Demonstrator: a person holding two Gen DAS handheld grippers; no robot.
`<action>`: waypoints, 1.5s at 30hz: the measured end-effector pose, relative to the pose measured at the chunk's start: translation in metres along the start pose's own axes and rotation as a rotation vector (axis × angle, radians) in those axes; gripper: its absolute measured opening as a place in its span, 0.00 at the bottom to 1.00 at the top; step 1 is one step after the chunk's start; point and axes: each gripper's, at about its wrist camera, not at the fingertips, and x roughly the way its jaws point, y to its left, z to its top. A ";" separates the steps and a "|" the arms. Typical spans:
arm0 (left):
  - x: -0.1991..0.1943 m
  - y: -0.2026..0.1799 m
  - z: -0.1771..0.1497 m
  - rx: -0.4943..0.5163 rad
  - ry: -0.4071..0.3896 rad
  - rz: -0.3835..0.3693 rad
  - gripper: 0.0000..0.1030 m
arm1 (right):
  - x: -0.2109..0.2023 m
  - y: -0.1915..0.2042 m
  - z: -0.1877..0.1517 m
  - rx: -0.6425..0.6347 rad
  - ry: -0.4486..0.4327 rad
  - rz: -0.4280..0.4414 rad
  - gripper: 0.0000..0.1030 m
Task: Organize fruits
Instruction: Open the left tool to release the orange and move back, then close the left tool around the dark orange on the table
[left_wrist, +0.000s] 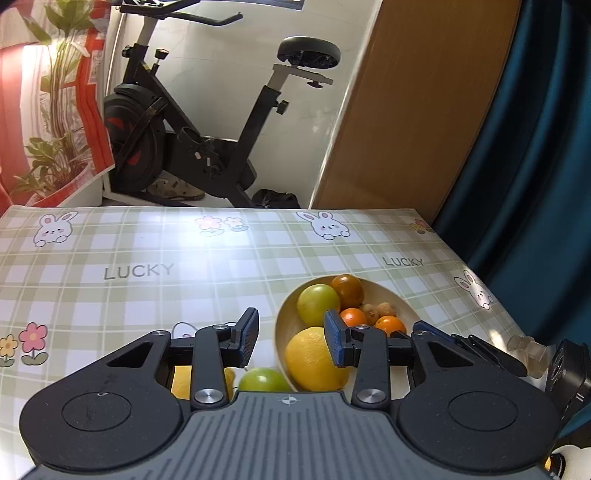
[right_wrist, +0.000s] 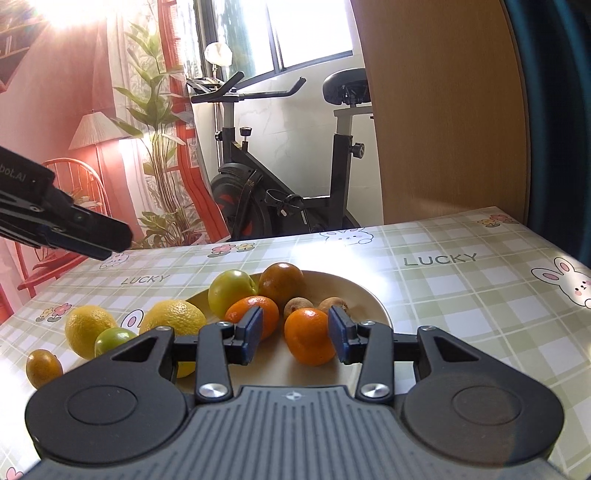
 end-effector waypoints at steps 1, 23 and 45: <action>-0.005 0.007 -0.002 -0.007 0.000 0.010 0.40 | -0.001 0.001 -0.001 -0.005 -0.003 0.002 0.41; -0.034 0.064 -0.065 -0.093 0.066 0.058 0.40 | -0.010 0.073 -0.012 -0.139 0.056 0.187 0.41; -0.015 0.092 -0.074 -0.260 0.128 0.014 0.41 | 0.025 0.148 -0.035 -0.329 0.258 0.489 0.44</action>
